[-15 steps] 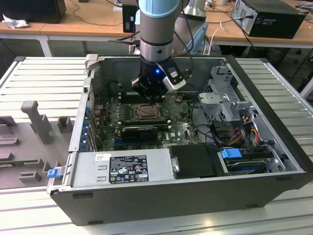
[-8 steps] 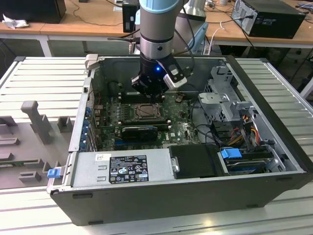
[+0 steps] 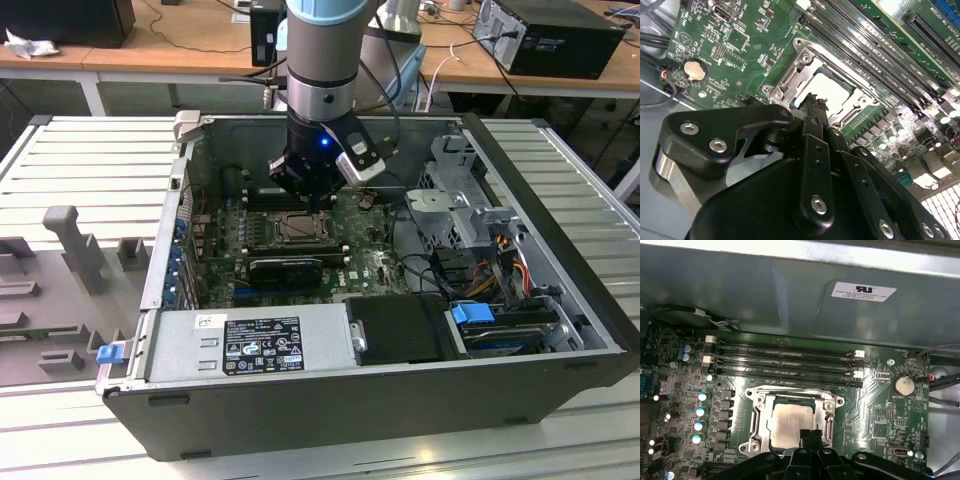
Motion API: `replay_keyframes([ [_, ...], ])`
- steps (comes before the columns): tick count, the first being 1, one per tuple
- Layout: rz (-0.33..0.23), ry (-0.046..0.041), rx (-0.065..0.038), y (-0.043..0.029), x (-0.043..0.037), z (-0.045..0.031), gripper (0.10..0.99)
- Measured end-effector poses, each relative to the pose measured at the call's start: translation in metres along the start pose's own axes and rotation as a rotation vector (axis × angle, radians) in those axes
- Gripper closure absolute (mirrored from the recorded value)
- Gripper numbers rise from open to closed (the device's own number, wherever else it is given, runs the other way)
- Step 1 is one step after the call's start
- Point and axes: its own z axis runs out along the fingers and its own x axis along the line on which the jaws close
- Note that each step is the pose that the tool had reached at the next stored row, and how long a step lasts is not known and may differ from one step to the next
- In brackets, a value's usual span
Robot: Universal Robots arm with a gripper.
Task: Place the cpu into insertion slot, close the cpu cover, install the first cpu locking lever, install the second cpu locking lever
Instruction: 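Install the second cpu locking lever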
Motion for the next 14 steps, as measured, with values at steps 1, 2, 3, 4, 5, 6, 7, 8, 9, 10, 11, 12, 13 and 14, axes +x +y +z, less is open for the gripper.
replay_keyframes([
  [1,0.000,0.0001,0.000,0.0000,0.0000,-0.0013,0.980],
  [2,0.000,0.0000,0.000,-0.0005,-0.0001,-0.0017,0.980],
  [3,0.000,-0.0002,0.000,-0.0019,0.0001,-0.0019,0.980],
  [4,0.000,0.0001,0.000,-0.0040,0.0003,-0.0022,0.980],
  [5,0.000,0.0001,0.000,-0.0071,0.0005,-0.0025,0.980],
  [6,0.000,0.0001,0.000,-0.0090,0.0007,-0.0028,0.980],
  [7,0.000,0.0000,0.000,-0.0112,0.0009,-0.0029,0.980],
  [8,0.000,0.0000,0.000,-0.0144,0.0012,-0.0033,0.980],
  [9,0.000,-0.0001,-0.001,-0.0169,0.0014,-0.0035,0.980],
  [10,0.000,0.0000,-0.001,-0.0190,0.0016,-0.0038,0.980],
  [11,0.000,-0.0001,-0.001,-0.0195,0.0017,-0.0038,0.980],
  [12,0.000,-0.0001,-0.001,-0.0201,0.0017,-0.0039,0.980],
  [13,0.000,0.0000,-0.001,-0.0211,0.0018,-0.0040,0.980],
  [14,0.000,0.0000,-0.001,-0.0217,0.0018,-0.0041,0.980],
])
